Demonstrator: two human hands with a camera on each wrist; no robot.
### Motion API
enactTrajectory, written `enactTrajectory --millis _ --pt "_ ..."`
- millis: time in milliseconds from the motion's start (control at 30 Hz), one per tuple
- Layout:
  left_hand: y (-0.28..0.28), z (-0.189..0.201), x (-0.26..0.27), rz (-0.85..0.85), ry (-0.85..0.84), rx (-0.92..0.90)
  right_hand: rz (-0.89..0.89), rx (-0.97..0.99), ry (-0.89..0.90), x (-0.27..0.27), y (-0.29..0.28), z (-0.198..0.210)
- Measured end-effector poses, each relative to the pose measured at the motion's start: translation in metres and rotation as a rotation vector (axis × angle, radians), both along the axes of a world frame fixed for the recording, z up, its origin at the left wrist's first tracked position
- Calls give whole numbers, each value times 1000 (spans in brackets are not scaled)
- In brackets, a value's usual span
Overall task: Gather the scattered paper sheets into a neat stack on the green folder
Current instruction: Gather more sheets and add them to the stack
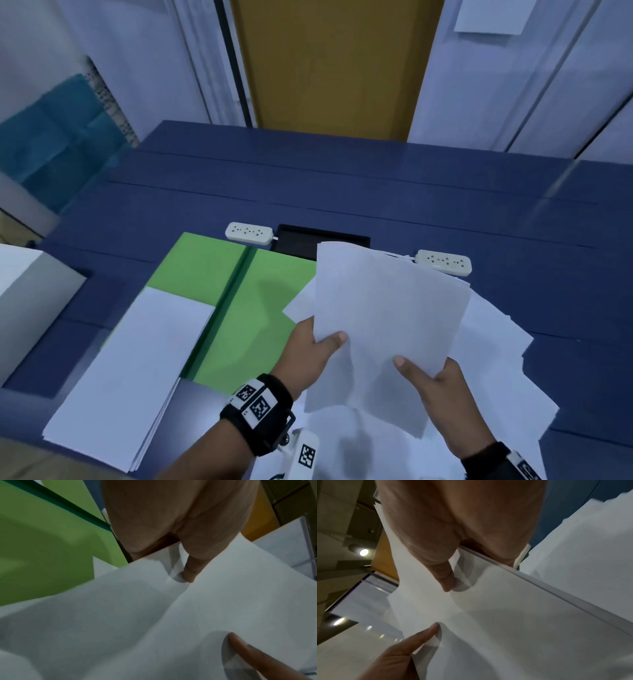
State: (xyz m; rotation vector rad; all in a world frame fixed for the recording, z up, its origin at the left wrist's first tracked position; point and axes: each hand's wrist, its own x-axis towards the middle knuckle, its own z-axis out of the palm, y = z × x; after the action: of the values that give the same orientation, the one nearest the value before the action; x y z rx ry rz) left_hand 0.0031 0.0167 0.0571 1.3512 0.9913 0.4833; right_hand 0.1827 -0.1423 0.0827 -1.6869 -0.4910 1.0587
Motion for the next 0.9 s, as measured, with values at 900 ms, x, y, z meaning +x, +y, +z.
enactTrajectory --millis 900 --pt "165 -34 -372 174 329 57 771 94 -482 -284 190 -48"
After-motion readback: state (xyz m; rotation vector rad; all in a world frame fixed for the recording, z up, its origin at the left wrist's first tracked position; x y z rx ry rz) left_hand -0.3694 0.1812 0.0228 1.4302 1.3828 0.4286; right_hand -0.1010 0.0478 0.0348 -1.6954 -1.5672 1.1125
